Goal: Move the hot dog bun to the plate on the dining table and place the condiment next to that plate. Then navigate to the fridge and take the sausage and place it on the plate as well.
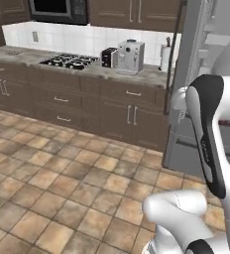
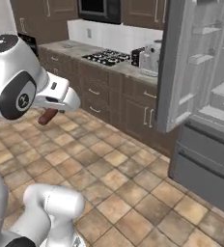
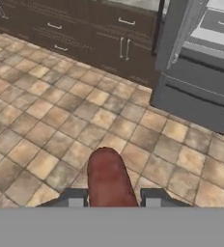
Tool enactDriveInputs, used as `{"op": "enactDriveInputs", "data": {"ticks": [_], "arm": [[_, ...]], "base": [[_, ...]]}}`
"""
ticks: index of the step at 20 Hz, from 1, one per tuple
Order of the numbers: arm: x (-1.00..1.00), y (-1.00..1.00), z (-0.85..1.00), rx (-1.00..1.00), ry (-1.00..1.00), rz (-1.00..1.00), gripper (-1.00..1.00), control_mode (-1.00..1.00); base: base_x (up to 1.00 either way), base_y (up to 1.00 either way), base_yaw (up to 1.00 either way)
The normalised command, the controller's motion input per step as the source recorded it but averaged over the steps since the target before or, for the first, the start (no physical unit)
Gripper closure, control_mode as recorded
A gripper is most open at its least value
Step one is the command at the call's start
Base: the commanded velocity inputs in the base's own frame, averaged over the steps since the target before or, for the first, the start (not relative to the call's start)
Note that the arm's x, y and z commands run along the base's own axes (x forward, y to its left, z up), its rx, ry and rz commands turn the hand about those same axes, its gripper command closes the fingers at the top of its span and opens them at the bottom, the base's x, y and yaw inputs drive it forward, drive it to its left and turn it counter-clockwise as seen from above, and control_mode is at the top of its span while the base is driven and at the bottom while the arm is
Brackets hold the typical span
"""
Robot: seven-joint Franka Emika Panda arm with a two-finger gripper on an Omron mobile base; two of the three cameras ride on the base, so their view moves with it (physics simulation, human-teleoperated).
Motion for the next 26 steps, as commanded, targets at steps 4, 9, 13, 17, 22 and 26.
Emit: {"op": "enactDriveInputs", "data": {"ticks": [4, 9, 13, 17, 22, 26], "arm": [[0.0, 0.0, 0.0, 0.0, 0.0, 0.0, 1.0, 1.0], [0.0, 0.0, 0.0, 0.0, 0.0, 0.0, 1.0, 1.0], [0.0, 0.0, 0.0, 0.0, 0.0, 0.0, 1.0, 1.0], [0.0, 0.0, 0.0, 0.0, 0.0, 0.0, 1.0, 1.0], [0.0, 0.0, 0.0, 0.0, 0.0, 0.0, 1.0, 1.0], [0.0, 0.0, 0.0, 0.0, 0.0, 0.0, 1.0, 1.0]], "base": [[-0.95, 0.61, 0.62], [-1.0, 0.95, 0.51], [-0.97, 1.0, 0.32], [-0.77, 1.0, 0.15], [-0.7, 1.0, 0.14], [-0.63, 1.0, 0.13]]}}
